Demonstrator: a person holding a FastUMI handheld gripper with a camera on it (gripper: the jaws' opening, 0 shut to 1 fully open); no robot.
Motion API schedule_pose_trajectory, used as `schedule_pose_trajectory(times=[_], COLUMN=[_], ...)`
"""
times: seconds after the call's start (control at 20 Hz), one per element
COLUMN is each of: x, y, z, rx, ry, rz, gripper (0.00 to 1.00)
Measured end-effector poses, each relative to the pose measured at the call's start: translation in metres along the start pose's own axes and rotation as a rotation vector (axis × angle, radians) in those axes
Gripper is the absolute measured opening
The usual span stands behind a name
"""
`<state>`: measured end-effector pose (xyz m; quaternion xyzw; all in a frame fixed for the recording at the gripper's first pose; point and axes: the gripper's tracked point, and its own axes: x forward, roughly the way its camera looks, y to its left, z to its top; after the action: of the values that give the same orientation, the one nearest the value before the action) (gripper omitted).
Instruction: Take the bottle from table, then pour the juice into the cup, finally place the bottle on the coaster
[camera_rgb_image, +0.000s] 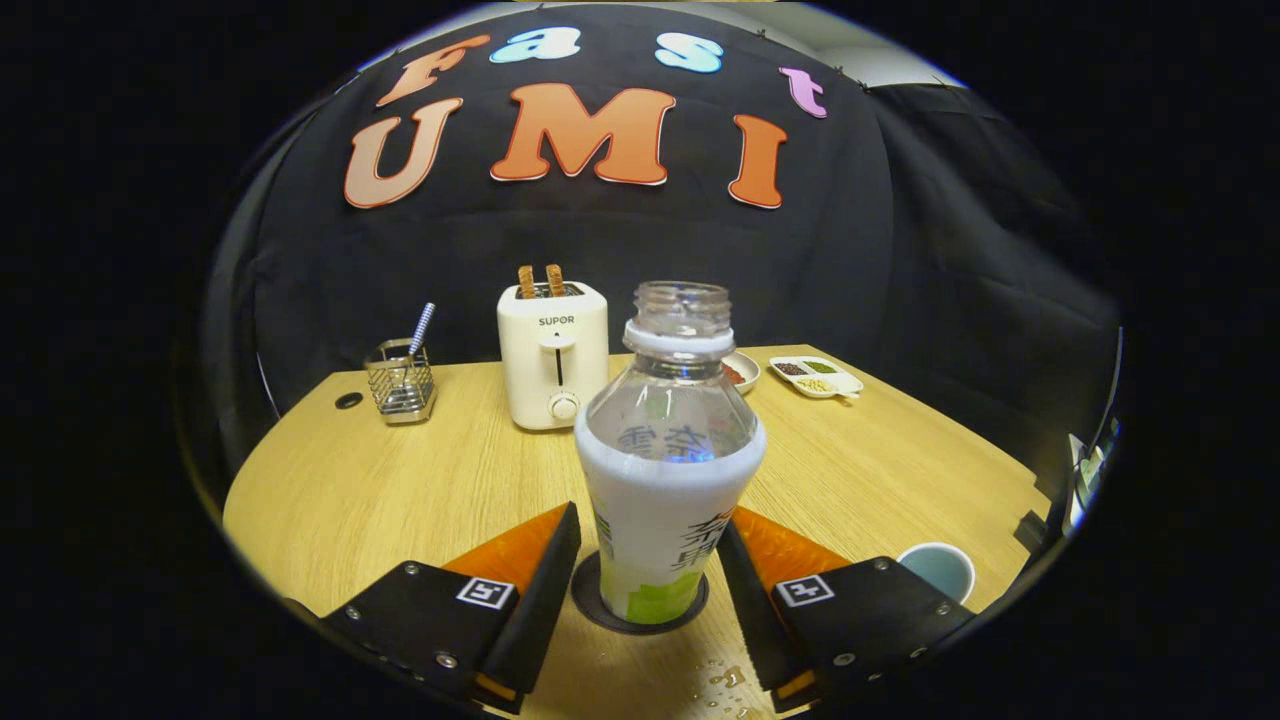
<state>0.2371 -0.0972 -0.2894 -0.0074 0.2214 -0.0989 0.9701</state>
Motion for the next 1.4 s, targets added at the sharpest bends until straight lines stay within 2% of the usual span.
schedule_pose_trajectory(times=[0.15,0.4,0.6,0.8,1.1,1.25,1.4], x=[-0.021,-0.085,-0.159,-0.236,-0.328,-0.351,-0.362], y=[-0.005,0.012,0.043,0.073,0.134,0.165,0.172], z=[0.024,0.085,0.139,0.172,0.158,0.143,0.139], rx=[0.021,-0.023,-0.057,-0.064,-0.068,-0.038,-0.017], ry=[-0.058,-0.178,-0.285,-0.357,-0.410,-0.399,-0.401], rz=[0.011,0.087,0.162,0.201,0.332,0.437,0.474], gripper=[0.97,0.97,0.97,0.97,0.97,0.97,0.97])
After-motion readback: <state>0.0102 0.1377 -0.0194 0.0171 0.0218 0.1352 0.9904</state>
